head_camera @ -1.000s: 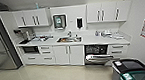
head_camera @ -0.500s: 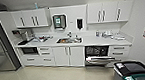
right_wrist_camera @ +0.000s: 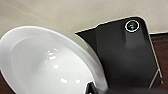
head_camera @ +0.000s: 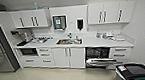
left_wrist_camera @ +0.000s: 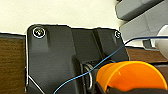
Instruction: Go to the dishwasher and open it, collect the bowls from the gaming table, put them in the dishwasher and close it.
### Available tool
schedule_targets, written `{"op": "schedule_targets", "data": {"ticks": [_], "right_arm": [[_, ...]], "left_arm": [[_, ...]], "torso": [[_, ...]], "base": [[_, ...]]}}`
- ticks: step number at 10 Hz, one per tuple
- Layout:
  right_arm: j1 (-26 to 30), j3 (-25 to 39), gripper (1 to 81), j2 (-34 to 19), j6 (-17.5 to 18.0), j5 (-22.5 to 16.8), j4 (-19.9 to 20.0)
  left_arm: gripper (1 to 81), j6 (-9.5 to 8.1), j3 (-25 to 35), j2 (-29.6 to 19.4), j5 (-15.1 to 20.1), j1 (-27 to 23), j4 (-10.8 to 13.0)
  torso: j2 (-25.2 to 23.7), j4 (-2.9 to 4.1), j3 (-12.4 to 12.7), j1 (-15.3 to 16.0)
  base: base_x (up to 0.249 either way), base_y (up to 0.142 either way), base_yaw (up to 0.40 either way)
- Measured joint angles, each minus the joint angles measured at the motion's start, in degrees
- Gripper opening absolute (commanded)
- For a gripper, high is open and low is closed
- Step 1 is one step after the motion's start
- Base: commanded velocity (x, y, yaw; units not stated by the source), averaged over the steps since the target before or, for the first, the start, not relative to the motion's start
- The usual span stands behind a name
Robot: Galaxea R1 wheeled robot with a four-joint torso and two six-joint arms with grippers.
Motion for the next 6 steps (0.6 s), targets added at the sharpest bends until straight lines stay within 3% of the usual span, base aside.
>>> {"op": "schedule_targets", "data": {"ticks": [6], "right_arm": [[-0.3,-0.4,1.0,-0.2,-0.1,-0.6,-0.2]], "left_arm": [[1.0,0.00,0.2,0.3,-0.1,0.3,-0.1]], "torso": [[0.0,0.00,0.0,0.0]], "base": [[0.116,0.000,0.000]]}}
